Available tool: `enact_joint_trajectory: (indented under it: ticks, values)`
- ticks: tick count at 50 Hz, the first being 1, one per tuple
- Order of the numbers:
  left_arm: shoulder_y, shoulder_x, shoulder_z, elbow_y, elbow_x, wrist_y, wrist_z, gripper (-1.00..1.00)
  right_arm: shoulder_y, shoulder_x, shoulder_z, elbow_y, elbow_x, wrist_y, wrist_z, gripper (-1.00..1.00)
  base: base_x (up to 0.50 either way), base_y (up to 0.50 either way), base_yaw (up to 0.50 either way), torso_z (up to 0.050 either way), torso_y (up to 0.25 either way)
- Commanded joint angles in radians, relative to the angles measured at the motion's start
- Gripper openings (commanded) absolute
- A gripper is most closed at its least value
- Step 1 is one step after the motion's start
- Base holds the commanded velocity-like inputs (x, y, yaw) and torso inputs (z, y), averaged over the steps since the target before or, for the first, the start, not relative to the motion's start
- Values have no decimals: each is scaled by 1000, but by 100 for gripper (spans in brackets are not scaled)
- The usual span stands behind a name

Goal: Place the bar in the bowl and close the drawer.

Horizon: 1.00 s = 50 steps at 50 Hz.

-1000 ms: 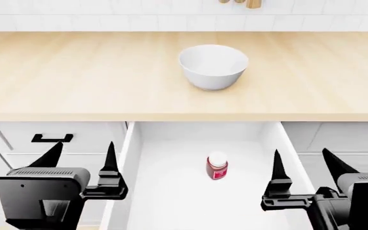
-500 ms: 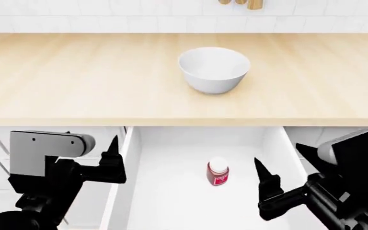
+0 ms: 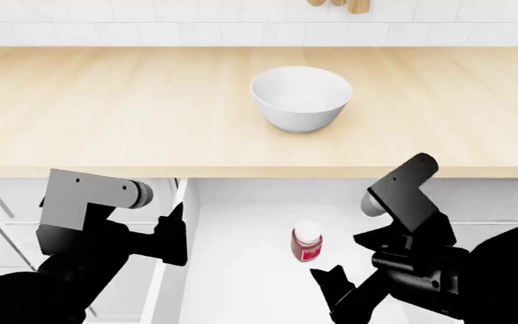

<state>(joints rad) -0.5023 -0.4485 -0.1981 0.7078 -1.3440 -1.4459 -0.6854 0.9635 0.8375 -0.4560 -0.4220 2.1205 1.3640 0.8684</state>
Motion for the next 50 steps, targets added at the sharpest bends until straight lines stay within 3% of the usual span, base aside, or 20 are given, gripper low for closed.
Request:
enact_joint_trajectory:
  ticks: [1, 16, 50]
  values:
    - [-41, -11, 27, -46, -99, -41, -57, 100, 78, -71, -158, 115, 39, 54, 0, 100, 0, 0, 0, 0, 0]
    - [-36, -38, 71, -59, -78, -9, -44, 100, 47, -138, -225, 188, -55, 81, -41, 100, 0, 0, 0, 0, 0]
    - [14, -87, 101, -60, -52, 68, -3, 100, -104, -175, -342, 270, -43, -99, 79, 100, 0, 0, 0, 0, 0]
